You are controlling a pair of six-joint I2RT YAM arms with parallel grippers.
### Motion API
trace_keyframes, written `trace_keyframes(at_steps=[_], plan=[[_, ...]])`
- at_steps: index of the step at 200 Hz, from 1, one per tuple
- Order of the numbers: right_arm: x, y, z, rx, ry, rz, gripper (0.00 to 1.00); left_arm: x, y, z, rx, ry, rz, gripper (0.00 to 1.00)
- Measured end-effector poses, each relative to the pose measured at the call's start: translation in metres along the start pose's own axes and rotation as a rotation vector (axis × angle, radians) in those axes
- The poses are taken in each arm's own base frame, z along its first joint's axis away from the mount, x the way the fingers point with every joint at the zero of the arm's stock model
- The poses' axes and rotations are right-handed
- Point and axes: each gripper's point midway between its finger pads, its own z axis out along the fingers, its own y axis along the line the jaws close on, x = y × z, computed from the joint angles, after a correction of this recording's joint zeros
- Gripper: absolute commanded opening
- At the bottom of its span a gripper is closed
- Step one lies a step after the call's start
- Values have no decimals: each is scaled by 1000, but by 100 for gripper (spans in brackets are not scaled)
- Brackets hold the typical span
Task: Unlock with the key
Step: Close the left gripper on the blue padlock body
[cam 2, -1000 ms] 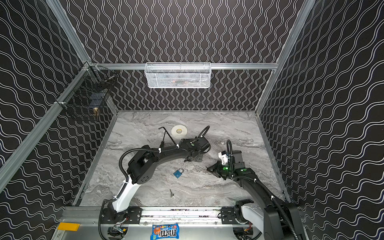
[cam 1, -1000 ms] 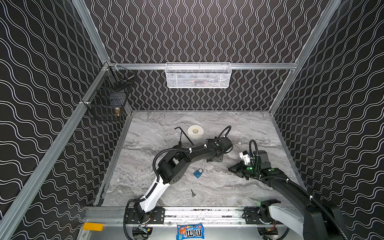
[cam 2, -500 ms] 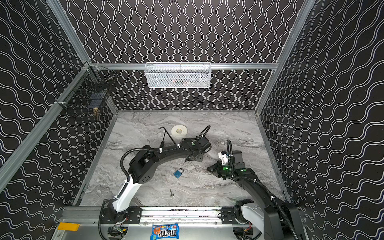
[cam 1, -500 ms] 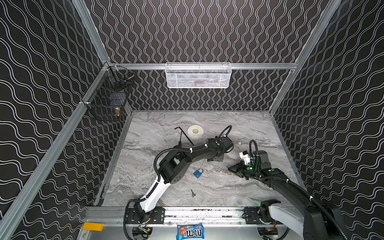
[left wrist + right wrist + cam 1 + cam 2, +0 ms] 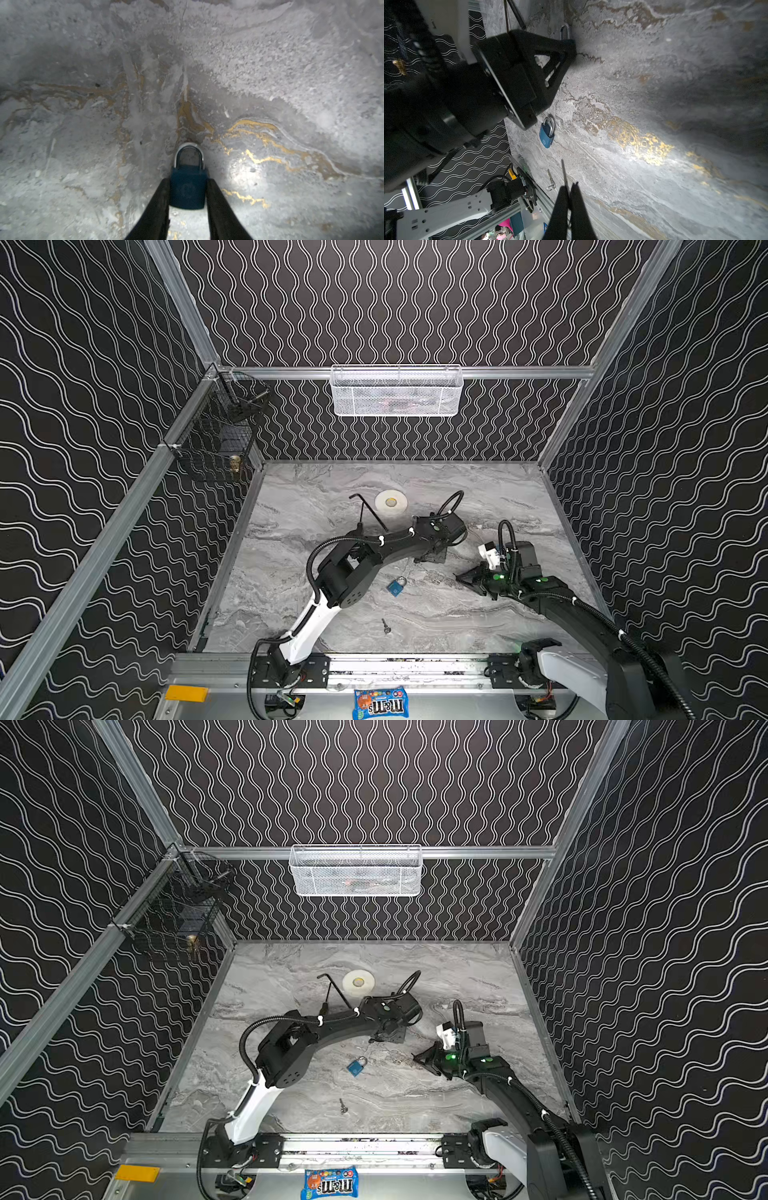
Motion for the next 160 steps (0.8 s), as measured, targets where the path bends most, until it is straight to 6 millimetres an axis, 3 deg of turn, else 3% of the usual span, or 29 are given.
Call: trace_keyframes(at_steps=[115,160], plan=[[-3,5,-2,-9,-11,-17,0,0,-2,-2,15,5,17,26],[-7,12,-6,-10,-29,-40,0,-6,4,-26,68,-30,-20,19]])
